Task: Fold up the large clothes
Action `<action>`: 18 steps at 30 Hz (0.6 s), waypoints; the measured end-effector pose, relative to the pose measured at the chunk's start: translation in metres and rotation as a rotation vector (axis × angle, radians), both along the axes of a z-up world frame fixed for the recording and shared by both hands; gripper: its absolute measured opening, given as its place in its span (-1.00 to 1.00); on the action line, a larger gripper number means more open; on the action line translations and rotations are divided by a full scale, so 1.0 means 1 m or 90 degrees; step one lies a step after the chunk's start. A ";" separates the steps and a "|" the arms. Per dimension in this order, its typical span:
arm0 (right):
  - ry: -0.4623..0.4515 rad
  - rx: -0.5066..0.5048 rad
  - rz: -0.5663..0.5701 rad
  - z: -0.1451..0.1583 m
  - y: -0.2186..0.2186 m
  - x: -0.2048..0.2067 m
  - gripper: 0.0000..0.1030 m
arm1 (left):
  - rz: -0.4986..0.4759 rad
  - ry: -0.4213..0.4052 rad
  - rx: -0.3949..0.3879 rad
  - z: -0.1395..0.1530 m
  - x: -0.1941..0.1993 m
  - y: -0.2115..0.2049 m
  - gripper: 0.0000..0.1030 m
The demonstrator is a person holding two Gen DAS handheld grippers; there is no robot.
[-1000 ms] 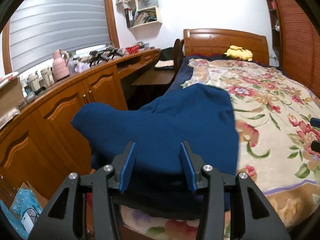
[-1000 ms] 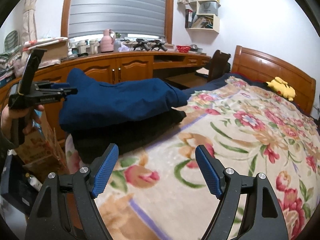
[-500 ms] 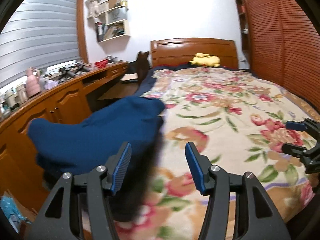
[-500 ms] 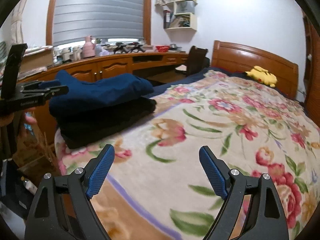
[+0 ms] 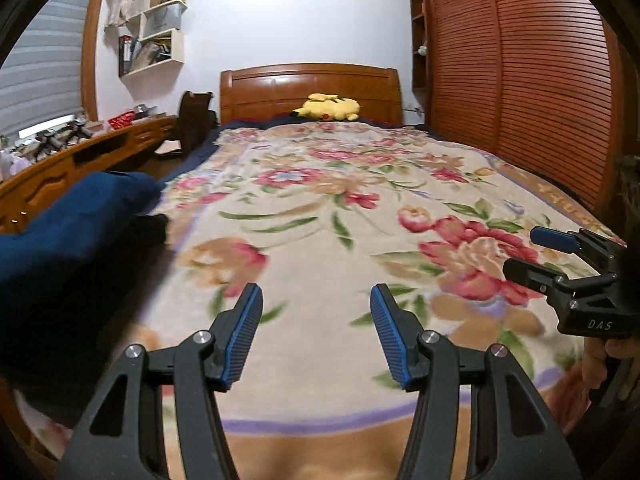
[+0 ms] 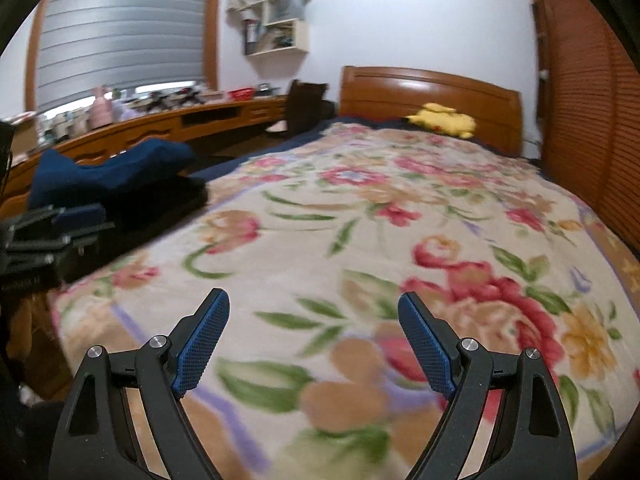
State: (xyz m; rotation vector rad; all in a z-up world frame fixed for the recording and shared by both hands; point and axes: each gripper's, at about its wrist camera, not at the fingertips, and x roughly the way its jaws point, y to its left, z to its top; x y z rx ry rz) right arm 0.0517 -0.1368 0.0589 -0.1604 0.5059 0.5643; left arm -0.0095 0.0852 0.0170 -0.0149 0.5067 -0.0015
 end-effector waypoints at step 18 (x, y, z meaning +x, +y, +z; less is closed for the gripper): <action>-0.083 0.037 -0.164 -0.009 -0.110 0.009 0.71 | -0.014 -0.038 -0.016 -0.025 0.037 -0.087 0.08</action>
